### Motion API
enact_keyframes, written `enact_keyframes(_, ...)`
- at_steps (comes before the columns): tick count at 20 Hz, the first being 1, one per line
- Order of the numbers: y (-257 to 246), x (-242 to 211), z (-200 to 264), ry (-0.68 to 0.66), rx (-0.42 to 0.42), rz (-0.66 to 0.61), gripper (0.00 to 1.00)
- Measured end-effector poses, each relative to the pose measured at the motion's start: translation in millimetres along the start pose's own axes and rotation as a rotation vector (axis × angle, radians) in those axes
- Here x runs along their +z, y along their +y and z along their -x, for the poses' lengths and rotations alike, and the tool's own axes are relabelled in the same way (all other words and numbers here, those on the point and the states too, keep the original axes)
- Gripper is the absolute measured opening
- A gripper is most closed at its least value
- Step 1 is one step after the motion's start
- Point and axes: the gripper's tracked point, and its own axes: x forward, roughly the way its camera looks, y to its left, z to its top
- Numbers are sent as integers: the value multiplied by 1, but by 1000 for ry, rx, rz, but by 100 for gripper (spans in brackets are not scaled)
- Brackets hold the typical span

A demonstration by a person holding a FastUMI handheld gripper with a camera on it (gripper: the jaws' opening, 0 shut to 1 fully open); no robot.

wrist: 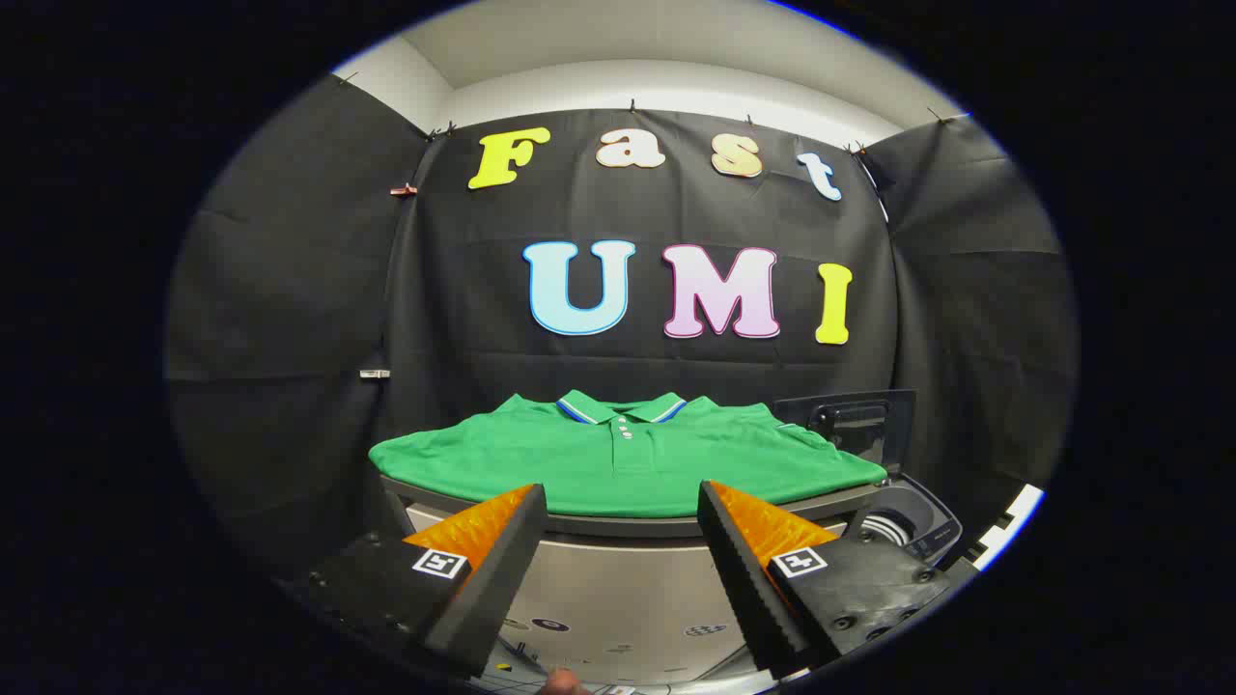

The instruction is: Put the clothes into the washing machine and then close the washing machine lid.

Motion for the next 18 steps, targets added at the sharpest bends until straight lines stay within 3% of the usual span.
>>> enact_keyframes(18,1,-1,-2,8,-8,11,98)
